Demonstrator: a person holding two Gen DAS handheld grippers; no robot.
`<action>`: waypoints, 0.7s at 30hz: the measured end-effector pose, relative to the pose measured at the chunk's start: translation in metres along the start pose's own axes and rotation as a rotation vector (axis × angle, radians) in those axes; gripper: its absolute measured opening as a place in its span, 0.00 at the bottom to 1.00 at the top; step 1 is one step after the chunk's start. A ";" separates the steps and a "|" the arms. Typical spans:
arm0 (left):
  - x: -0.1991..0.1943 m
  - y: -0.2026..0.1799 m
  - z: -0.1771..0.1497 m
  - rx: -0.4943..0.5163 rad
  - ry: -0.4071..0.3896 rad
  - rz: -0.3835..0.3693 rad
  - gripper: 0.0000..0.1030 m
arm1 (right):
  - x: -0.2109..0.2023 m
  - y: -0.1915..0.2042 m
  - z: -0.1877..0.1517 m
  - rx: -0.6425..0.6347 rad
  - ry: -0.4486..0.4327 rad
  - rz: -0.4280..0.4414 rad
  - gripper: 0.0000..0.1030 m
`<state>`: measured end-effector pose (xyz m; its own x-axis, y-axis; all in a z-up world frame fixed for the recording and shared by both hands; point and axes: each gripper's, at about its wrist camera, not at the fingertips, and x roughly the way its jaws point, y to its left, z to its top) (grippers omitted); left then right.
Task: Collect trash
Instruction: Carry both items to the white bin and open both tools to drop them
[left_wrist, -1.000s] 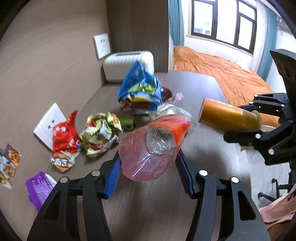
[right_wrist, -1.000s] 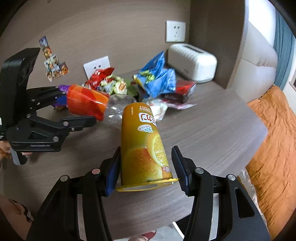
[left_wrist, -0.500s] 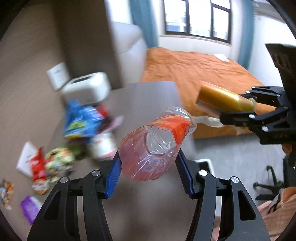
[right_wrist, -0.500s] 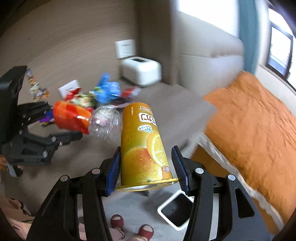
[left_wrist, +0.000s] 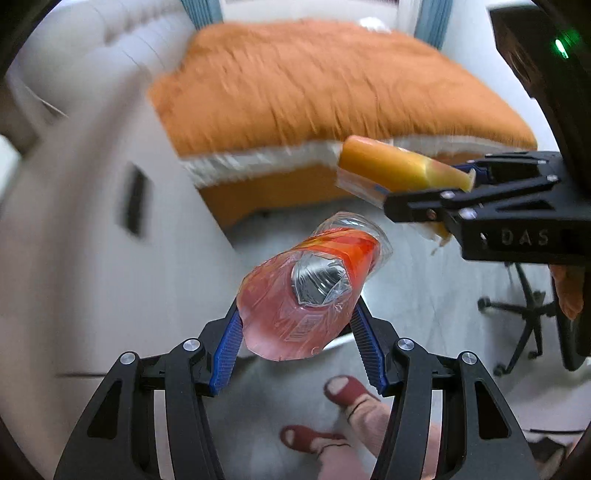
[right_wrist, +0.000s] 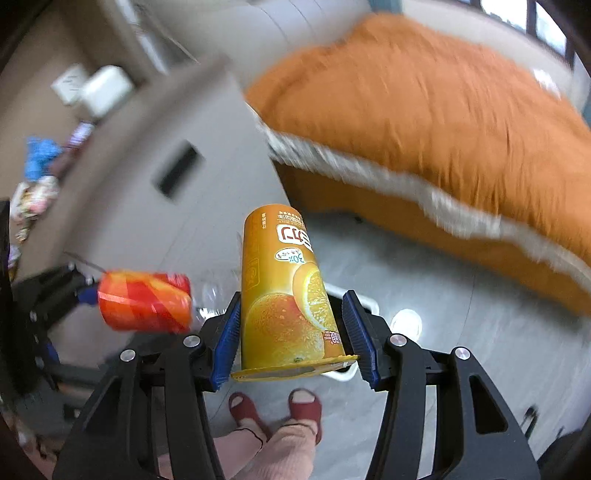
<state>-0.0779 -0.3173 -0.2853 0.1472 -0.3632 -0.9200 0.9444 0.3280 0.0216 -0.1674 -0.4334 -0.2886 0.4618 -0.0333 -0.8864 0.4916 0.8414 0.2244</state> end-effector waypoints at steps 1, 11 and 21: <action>0.031 -0.005 -0.002 -0.010 0.044 -0.012 0.54 | 0.017 -0.012 -0.004 0.019 0.022 0.006 0.53; 0.252 -0.027 -0.043 -0.038 0.246 -0.085 0.57 | 0.222 -0.078 -0.053 0.052 0.221 0.018 0.53; 0.312 -0.007 -0.071 -0.155 0.336 -0.074 0.95 | 0.281 -0.096 -0.081 0.000 0.294 -0.079 0.95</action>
<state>-0.0589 -0.3714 -0.6003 -0.0490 -0.0926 -0.9945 0.8892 0.4495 -0.0856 -0.1445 -0.4803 -0.5924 0.1888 0.0587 -0.9803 0.5175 0.8424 0.1501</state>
